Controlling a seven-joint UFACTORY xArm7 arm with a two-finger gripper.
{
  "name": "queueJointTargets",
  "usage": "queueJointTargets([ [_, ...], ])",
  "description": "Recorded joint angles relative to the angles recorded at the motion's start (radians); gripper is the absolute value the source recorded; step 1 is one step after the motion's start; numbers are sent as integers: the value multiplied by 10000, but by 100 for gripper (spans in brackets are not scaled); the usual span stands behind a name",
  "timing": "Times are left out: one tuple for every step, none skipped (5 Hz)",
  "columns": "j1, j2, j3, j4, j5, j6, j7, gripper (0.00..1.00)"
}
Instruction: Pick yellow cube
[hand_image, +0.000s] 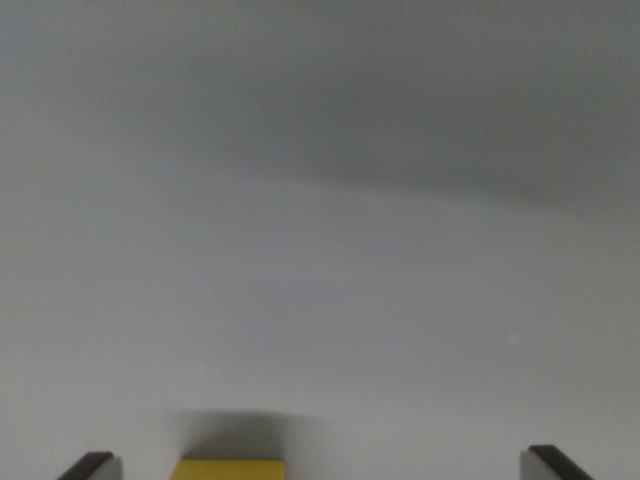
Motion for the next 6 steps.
queueJointTargets([
  [0, 0, 0, 0, 0, 0, 0, 0],
  [75, 73, 56, -386, -11, -440, 114, 0],
  [75, 73, 56, -386, -11, -440, 114, 0],
  [148, 144, 109, -757, -22, -863, 224, 0],
  [148, 144, 109, -757, -22, -863, 224, 0],
  [217, 211, 160, -1110, -32, -1264, 329, 0],
])
